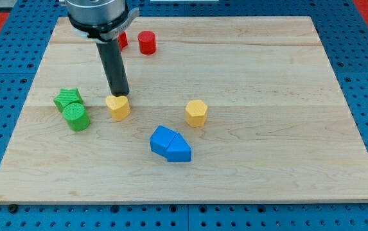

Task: Push the yellow heart to the blue cube

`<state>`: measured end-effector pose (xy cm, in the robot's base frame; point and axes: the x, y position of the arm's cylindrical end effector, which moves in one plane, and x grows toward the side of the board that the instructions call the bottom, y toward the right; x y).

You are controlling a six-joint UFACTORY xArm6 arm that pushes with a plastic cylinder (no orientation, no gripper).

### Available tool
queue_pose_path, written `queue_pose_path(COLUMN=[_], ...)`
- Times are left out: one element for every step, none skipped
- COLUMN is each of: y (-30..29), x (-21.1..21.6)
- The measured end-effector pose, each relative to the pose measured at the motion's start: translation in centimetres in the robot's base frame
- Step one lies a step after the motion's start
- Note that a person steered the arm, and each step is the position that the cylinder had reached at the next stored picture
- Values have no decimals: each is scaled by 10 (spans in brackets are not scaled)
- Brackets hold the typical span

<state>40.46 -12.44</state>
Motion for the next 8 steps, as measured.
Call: queue_pose_path(y=[-21,-42,-48,-43,-25,-16,-8,9], x=[-12,-3,17,22,22,31,51,61])
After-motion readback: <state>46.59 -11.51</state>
